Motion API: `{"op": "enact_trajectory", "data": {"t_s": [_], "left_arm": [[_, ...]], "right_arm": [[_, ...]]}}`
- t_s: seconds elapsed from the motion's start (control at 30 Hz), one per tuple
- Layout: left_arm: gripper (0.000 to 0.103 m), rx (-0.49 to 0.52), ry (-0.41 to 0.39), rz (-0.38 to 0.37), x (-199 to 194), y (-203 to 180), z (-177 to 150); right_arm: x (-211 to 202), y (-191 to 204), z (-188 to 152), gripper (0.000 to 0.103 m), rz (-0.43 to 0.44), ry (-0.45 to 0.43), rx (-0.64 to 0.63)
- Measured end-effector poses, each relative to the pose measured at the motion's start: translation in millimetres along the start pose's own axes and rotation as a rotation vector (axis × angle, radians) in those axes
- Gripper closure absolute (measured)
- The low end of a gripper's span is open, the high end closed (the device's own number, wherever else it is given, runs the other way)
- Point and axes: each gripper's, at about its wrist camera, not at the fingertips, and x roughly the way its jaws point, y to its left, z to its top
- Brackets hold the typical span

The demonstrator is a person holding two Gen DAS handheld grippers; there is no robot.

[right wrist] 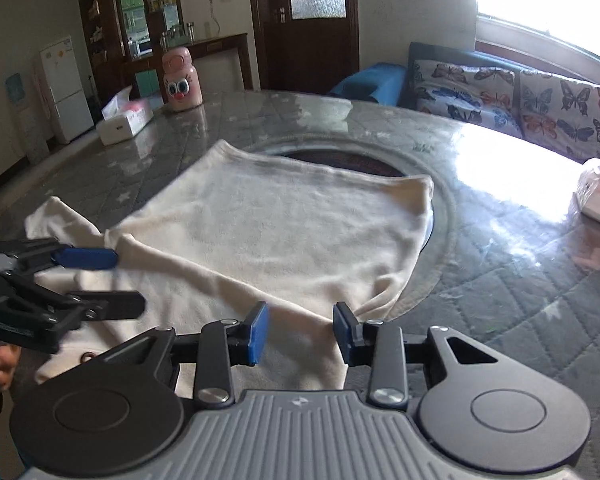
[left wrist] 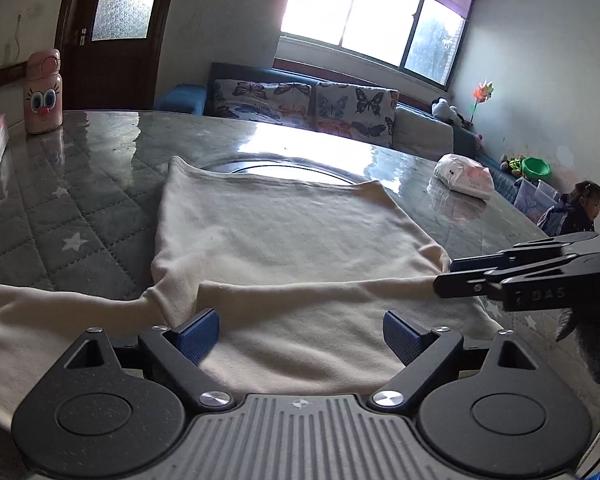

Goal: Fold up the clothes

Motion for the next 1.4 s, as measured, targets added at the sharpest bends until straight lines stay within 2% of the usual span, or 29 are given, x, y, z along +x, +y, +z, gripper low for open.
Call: {"op": "enact_trajectory", "data": {"t_s": [0.1, 0.2, 0.37, 0.6, 0.7, 0.8, 0.9, 1.03, 1.1, 1.17, 1.3, 1.4], "left_arm": [[0.012, -0.008, -0.011, 0.003, -7.9, 3.0, 1.2], [0.012, -0.023, -0.045, 0.039, -21.1, 9.8, 3.0], [0.01, -0.068, -0.077, 0.169, -43.3, 31.7, -3.1], [0.009, -0.177, -0.096, 0.348, -72.2, 76.3, -14.6], [0.003, -0.221, -0.134, 0.418, -85.6, 93.9, -14.4], [0.0, -0.26, -0.163, 0.491, -93.6, 112.5, -11.9], [0.0, -0.309, -0.169, 0.566, -95.9, 134.1, -9.6], [0.002, -0.393, -0.153, 0.636, -95.2, 161.3, -12.5], [0.002, -0.408, -0.144, 0.642, -93.9, 170.0, -14.9], [0.009, -0.417, -0.137, 0.633, -92.4, 175.4, -16.2], [0.018, -0.395, -0.141, 0.637, -88.3, 176.3, -16.0], [0.034, -0.383, -0.152, 0.636, -85.6, 177.5, -15.5]], "right_arm": [[1.5, 1.7, -1.4, 0.068, -0.007, 0.0, -0.008], [-4.7, 8.5, 0.6, 0.067, -0.011, -0.01, -0.028], [-7.2, 30.4, -1.3, 0.067, 0.024, -0.005, -0.091], [11.4, 69.2, -4.2, 0.067, 0.071, 0.031, -0.178], [15.2, 85.9, -2.6, 0.067, 0.074, 0.022, -0.236], [16.4, 98.4, 1.6, 0.06, 0.098, 0.014, -0.26], [22.8, 106.4, 3.0, 0.059, 0.112, 0.027, -0.269], [25.1, 110.3, 3.7, 0.059, 0.114, 0.032, -0.269], [23.5, 110.7, 6.0, 0.059, 0.116, 0.029, -0.267], [20.4, 110.7, 6.9, 0.059, 0.111, 0.023, -0.272], [15.2, 108.5, 8.4, 0.059, 0.11, 0.013, -0.262], [10.7, 106.5, 8.4, 0.059, 0.107, 0.003, -0.258]]}}
